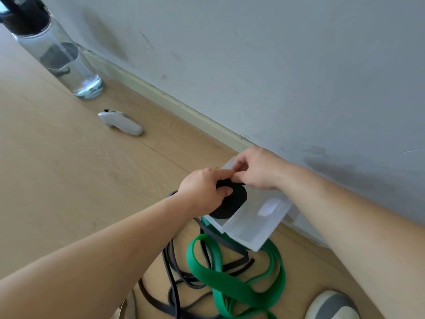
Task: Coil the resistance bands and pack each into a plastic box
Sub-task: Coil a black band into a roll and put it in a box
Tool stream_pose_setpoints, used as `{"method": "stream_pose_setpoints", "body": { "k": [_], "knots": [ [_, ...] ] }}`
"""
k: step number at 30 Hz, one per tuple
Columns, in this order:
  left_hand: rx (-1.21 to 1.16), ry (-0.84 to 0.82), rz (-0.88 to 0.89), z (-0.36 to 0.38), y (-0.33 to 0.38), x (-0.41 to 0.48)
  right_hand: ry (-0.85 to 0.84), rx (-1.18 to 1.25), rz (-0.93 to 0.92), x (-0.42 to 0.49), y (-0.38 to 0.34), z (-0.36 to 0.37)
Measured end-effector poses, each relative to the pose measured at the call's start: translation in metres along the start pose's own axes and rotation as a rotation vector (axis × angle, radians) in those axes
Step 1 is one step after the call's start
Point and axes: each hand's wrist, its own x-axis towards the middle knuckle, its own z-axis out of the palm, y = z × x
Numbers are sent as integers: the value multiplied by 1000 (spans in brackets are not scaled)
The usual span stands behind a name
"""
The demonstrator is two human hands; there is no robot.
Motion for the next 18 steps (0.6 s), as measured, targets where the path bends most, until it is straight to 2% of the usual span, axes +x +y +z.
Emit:
{"method": "stream_pose_setpoints", "body": {
  "k": [3,10,18],
  "knots": [
    [-17,-6,43,0,-7,-5,-88,194,37,2,15,6],
    [27,11,75,13,-16,-11,1,346,82,-8,36,37],
    [146,25,180,13,-7,-16,74,289,48,-12,40,58]
  ]
}}
